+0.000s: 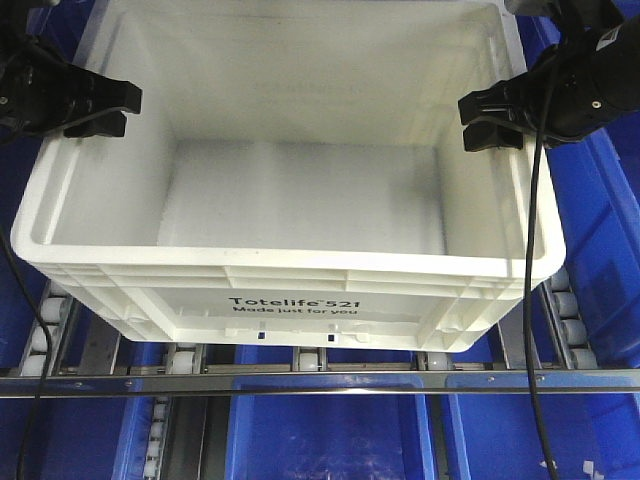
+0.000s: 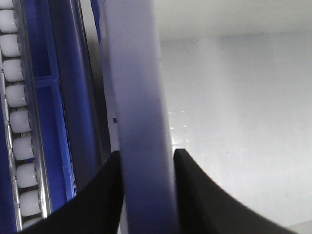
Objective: Move bin from left to right shelf
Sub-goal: 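Push the crate forward onto the roller shelf with both grippers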
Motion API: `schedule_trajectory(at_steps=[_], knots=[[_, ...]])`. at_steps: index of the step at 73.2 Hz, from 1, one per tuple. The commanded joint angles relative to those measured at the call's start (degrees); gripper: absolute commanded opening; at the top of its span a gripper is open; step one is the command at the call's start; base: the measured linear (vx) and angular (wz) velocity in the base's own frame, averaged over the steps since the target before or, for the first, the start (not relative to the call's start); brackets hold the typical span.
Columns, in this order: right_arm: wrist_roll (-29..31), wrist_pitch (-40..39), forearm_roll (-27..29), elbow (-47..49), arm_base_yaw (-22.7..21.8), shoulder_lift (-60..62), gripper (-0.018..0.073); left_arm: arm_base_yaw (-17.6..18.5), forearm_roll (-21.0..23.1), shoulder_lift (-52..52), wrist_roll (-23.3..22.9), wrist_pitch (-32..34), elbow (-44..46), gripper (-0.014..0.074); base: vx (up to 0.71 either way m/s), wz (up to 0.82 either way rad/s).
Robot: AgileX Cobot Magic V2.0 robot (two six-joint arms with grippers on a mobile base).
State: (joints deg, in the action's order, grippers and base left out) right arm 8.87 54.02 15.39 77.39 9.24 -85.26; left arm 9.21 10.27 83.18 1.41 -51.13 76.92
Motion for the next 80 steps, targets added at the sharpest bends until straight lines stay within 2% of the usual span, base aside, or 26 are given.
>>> schedule_trajectory(at_steps=[1,26,45,80], knots=[[0.7,-5.7,-0.2,2.0,-0.4,2.6,-0.0005,0.0,1.9,-3.4,1.5,6.5,2.5,0.0003,0.00,0.00],[0.7,-9.9,-2.2,2.0,-0.4,2.6,-0.0005,0.0,1.9,0.7,1.5,6.2,2.5,0.0003,0.00,0.00],[0.7,-12.4,-2.4,2.0,-0.4,1.1,-0.0005,0.0,1.9,2.6,1.6,7.8,2.5,0.0003,0.00,0.00],[1.1,-16.9,-6.2,2.0,-0.4,-4.4,-0.0005,0.0,1.5,5.9,1.6,10.7,2.5,0.0003,0.00,0.00]])
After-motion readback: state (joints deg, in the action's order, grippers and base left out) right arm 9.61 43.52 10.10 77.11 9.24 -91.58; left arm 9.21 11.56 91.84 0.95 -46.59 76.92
